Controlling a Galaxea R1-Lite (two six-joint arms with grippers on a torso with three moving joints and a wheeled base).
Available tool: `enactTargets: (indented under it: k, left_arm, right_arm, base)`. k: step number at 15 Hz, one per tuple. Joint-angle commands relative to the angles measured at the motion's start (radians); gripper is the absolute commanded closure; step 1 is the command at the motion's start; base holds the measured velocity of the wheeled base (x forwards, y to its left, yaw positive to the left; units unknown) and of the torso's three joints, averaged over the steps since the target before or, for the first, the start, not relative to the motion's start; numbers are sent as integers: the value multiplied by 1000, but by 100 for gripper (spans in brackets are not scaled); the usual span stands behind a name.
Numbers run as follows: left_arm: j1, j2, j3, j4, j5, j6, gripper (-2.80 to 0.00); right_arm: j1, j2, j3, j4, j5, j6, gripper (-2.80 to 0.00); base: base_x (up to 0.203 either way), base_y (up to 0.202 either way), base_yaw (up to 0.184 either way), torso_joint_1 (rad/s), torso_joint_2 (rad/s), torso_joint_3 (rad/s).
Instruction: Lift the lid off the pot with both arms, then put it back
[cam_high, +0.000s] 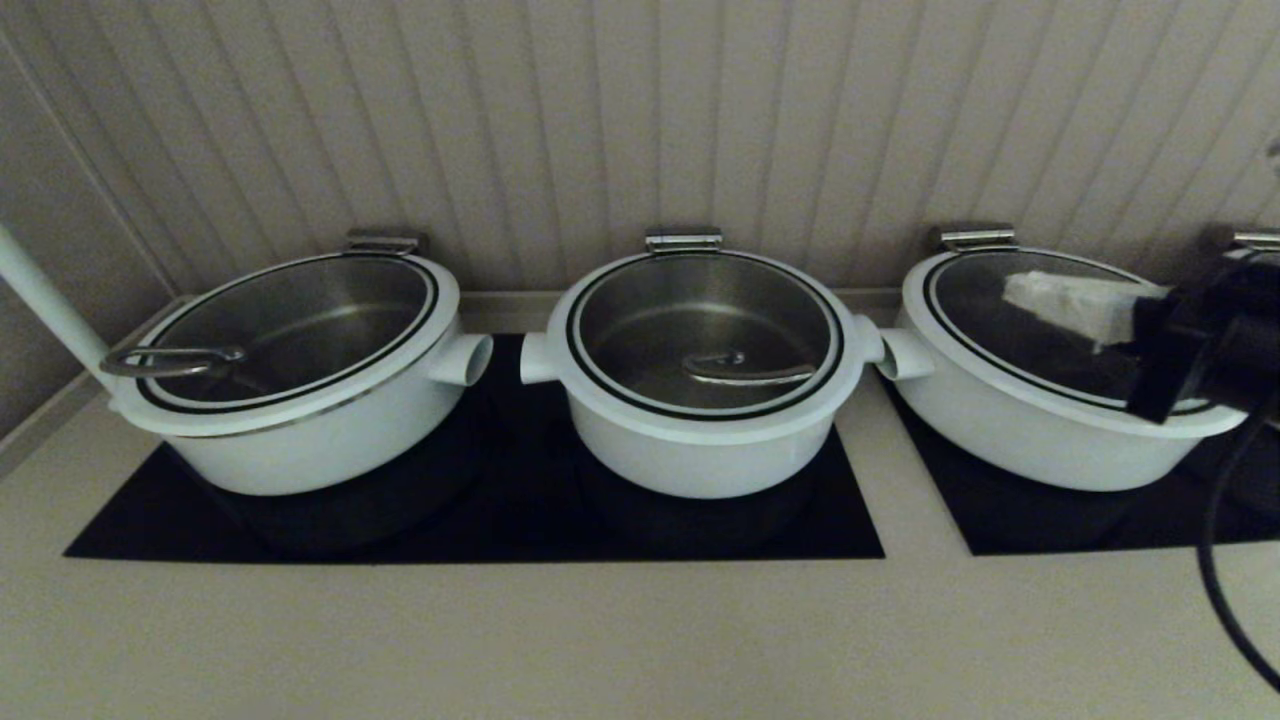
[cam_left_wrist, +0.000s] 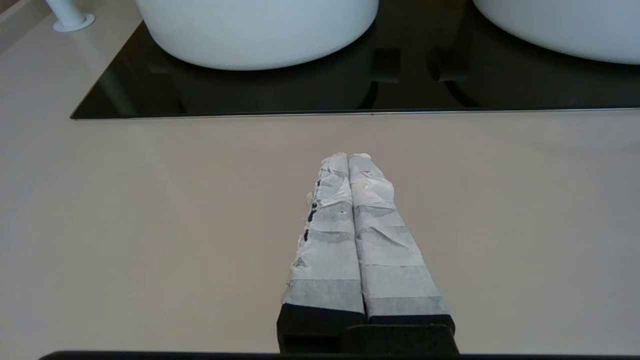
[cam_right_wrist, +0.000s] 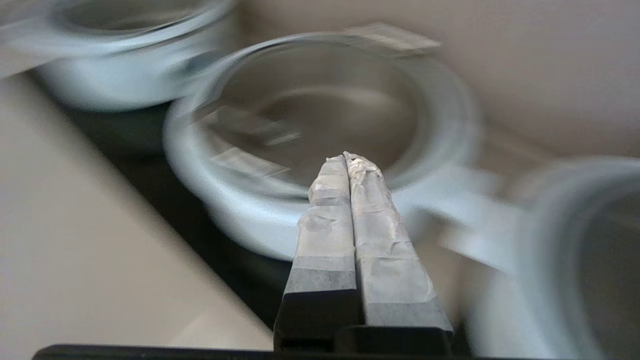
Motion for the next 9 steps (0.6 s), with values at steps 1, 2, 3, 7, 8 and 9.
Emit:
enactTargets:
  k: [1, 2, 3, 7, 8, 9]
  left_arm:
    - [0, 0, 0, 0, 0, 0, 0]
    - [0, 0, 0, 0, 0, 0, 0]
    - [0, 0, 0, 0, 0, 0, 0]
    - [0, 0, 0, 0, 0, 0, 0]
    - [0, 0, 0, 0, 0, 1, 0]
    - [0, 0, 0, 0, 0, 0, 0]
  right_arm:
    - [1, -213, -15, 54, -321, 0, 0]
    - [0, -279, 3, 74, -386, 0, 0]
    - [-9, -350, 40, 93, -414, 0, 0]
    - [-134, -586, 421, 116, -378, 2, 0]
    - [-158, -641, 537, 104, -343, 1, 0]
    - [-177, -694, 650, 93, -316, 0, 0]
  base:
    - [0, 0, 0, 0, 0, 0]
    - [0, 0, 0, 0, 0, 0]
    - [0, 0, 0, 0, 0, 0]
    - [0, 0, 0, 0, 0, 0]
    - [0, 0, 0, 0, 0, 0]
    - [0, 0, 0, 0, 0, 0]
